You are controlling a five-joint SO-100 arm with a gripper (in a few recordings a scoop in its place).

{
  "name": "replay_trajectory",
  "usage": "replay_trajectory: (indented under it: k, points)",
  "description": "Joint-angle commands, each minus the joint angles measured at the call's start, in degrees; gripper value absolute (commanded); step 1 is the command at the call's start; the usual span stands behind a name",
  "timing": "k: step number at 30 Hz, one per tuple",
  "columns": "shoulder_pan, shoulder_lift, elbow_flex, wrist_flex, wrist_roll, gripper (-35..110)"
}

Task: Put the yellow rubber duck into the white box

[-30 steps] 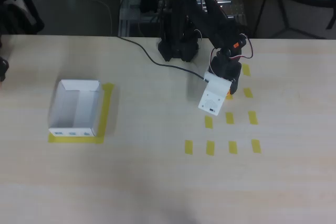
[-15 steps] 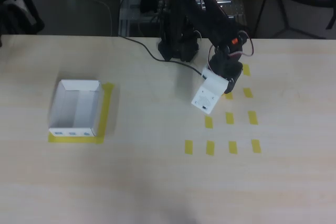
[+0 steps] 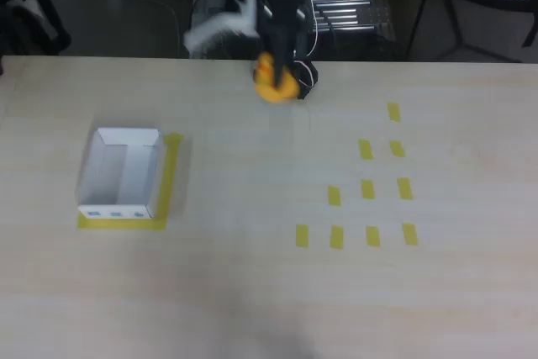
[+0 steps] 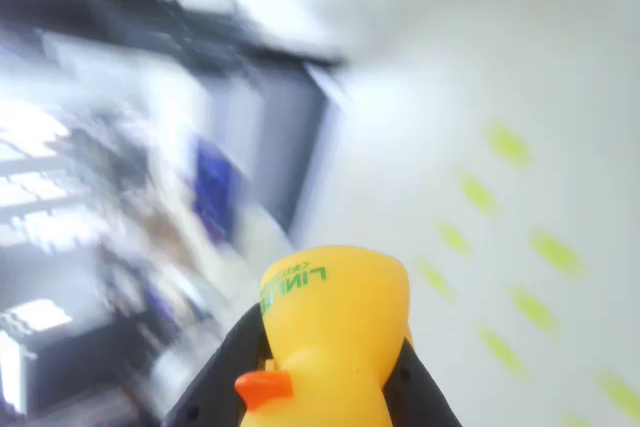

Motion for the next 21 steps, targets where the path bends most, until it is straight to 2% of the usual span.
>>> replay_trajectory:
  k: [1, 5, 10, 16, 21]
  points:
    - [22.7, 19.6, 17.1, -14.5, 0.5, 0]
    - [32.3, 32.2, 38.3, -25.4, 0.2, 0]
    - [37.3, 37.6, 57.6, -33.1, -1.1, 0]
    - [42.3, 28.7, 68.4, -43.7, -2.7, 0]
    - [45.4, 15.2, 69.8, -56.6, -3.5, 0]
